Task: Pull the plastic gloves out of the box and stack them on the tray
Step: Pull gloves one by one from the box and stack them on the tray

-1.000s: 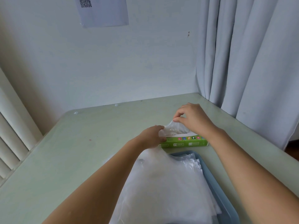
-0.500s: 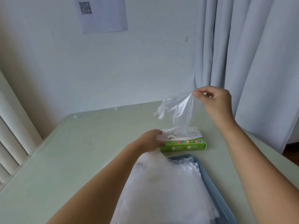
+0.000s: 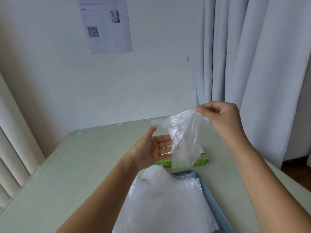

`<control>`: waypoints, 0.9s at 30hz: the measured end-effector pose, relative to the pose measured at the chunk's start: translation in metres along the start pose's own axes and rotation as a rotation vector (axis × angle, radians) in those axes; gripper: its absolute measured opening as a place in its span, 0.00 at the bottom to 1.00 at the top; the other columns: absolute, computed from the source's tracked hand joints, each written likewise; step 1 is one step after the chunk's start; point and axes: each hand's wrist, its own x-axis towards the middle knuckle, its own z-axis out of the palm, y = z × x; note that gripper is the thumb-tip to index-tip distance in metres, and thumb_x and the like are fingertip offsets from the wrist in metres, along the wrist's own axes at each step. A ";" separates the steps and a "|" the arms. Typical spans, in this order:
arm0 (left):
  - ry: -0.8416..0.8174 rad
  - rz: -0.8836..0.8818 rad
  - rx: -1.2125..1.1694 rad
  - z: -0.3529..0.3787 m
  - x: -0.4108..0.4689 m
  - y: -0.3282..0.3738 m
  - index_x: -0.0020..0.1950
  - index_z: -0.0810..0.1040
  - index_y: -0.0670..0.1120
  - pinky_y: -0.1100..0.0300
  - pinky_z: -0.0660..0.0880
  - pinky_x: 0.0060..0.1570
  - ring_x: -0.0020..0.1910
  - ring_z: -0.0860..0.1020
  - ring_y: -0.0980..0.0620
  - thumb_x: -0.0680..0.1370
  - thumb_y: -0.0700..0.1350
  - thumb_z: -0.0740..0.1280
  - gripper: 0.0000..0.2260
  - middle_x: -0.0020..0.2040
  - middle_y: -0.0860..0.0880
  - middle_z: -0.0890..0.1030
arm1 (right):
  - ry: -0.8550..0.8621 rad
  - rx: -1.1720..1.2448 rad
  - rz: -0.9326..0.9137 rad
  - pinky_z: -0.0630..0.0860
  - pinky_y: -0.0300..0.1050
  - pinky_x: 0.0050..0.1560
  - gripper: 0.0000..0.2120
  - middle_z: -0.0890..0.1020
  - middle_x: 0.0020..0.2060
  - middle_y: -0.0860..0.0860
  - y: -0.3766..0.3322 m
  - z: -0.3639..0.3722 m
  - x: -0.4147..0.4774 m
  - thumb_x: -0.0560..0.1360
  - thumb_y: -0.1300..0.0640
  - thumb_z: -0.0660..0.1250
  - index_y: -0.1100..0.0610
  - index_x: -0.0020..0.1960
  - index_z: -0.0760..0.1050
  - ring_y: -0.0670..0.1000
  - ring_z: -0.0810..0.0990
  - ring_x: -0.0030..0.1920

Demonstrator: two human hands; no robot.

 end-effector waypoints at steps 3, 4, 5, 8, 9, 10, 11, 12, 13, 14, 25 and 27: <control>-0.039 -0.002 0.036 0.007 -0.004 -0.009 0.50 0.82 0.42 0.57 0.77 0.47 0.43 0.80 0.50 0.73 0.65 0.59 0.28 0.45 0.46 0.81 | -0.040 -0.028 0.032 0.69 0.26 0.35 0.03 0.80 0.29 0.41 0.001 -0.002 -0.012 0.71 0.57 0.74 0.54 0.39 0.82 0.36 0.75 0.29; -0.052 0.003 0.063 0.009 -0.004 -0.014 0.53 0.82 0.42 0.58 0.77 0.50 0.47 0.78 0.50 0.72 0.62 0.64 0.25 0.49 0.45 0.81 | -0.061 -0.026 0.047 0.70 0.26 0.35 0.02 0.81 0.31 0.43 0.002 -0.001 -0.015 0.71 0.57 0.74 0.55 0.40 0.83 0.36 0.75 0.30; -0.048 0.005 0.075 0.012 -0.003 -0.019 0.53 0.82 0.42 0.60 0.76 0.50 0.47 0.76 0.50 0.71 0.58 0.70 0.22 0.50 0.45 0.81 | -0.079 -0.026 0.055 0.70 0.26 0.36 0.02 0.82 0.33 0.44 0.002 0.000 -0.018 0.71 0.58 0.73 0.57 0.42 0.83 0.36 0.76 0.31; 0.113 0.019 0.046 0.018 0.005 -0.028 0.49 0.81 0.39 0.64 0.70 0.37 0.36 0.68 0.52 0.63 0.51 0.77 0.21 0.41 0.44 0.71 | -0.048 -0.020 0.093 0.72 0.30 0.42 0.09 0.82 0.40 0.46 0.005 0.004 -0.024 0.74 0.55 0.71 0.58 0.52 0.80 0.36 0.78 0.38; 0.194 0.032 0.035 0.018 0.008 -0.029 0.49 0.78 0.39 0.64 0.67 0.34 0.33 0.67 0.53 0.63 0.50 0.75 0.21 0.39 0.45 0.69 | -0.024 -0.059 0.142 0.74 0.33 0.45 0.16 0.82 0.45 0.50 0.009 0.004 -0.025 0.74 0.52 0.71 0.60 0.57 0.78 0.42 0.80 0.44; 0.247 0.051 0.002 0.017 0.011 -0.028 0.49 0.76 0.38 0.65 0.68 0.32 0.31 0.69 0.53 0.66 0.49 0.73 0.19 0.38 0.45 0.69 | -0.021 -0.125 0.217 0.76 0.40 0.49 0.23 0.82 0.49 0.57 0.013 0.005 -0.027 0.74 0.48 0.70 0.64 0.60 0.76 0.50 0.81 0.48; 0.274 0.075 -0.047 0.016 0.013 -0.028 0.48 0.76 0.37 0.66 0.72 0.34 0.31 0.73 0.53 0.70 0.47 0.72 0.15 0.39 0.45 0.73 | -0.066 -0.167 0.315 0.76 0.49 0.54 0.30 0.81 0.51 0.63 0.017 0.005 -0.029 0.72 0.45 0.71 0.69 0.61 0.73 0.58 0.81 0.49; 0.275 0.090 -0.100 0.015 0.015 -0.028 0.46 0.76 0.37 0.66 0.78 0.39 0.33 0.78 0.53 0.74 0.46 0.69 0.12 0.41 0.44 0.76 | -0.153 -0.142 0.437 0.76 0.54 0.57 0.35 0.81 0.50 0.66 0.021 0.006 -0.031 0.70 0.42 0.71 0.72 0.60 0.73 0.62 0.81 0.48; 0.265 0.100 -0.129 0.015 0.015 -0.026 0.46 0.76 0.37 0.64 0.79 0.44 0.36 0.81 0.53 0.78 0.45 0.66 0.11 0.42 0.43 0.79 | -0.272 -0.054 0.586 0.76 0.54 0.57 0.37 0.82 0.47 0.65 0.023 0.007 -0.034 0.67 0.39 0.71 0.72 0.58 0.74 0.61 0.82 0.45; 0.236 0.105 -0.148 0.016 0.013 -0.025 0.47 0.77 0.37 0.62 0.80 0.45 0.38 0.82 0.52 0.79 0.45 0.64 0.11 0.42 0.43 0.81 | -0.397 0.052 0.744 0.77 0.52 0.58 0.39 0.83 0.46 0.63 0.025 0.009 -0.036 0.64 0.37 0.70 0.71 0.57 0.75 0.59 0.82 0.45; 0.459 0.269 0.210 0.010 -0.002 -0.001 0.37 0.71 0.41 0.65 0.69 0.26 0.23 0.68 0.54 0.67 0.56 0.75 0.21 0.25 0.50 0.70 | -0.415 0.739 0.924 0.80 0.38 0.36 0.15 0.85 0.38 0.55 0.027 0.051 -0.054 0.64 0.60 0.77 0.63 0.49 0.79 0.48 0.84 0.35; 0.576 0.272 0.306 0.002 -0.006 0.001 0.35 0.72 0.42 0.67 0.68 0.24 0.21 0.65 0.58 0.72 0.53 0.73 0.17 0.20 0.55 0.68 | -0.343 0.488 0.757 0.77 0.37 0.34 0.05 0.84 0.33 0.54 0.026 0.051 -0.050 0.71 0.61 0.72 0.63 0.42 0.79 0.48 0.82 0.31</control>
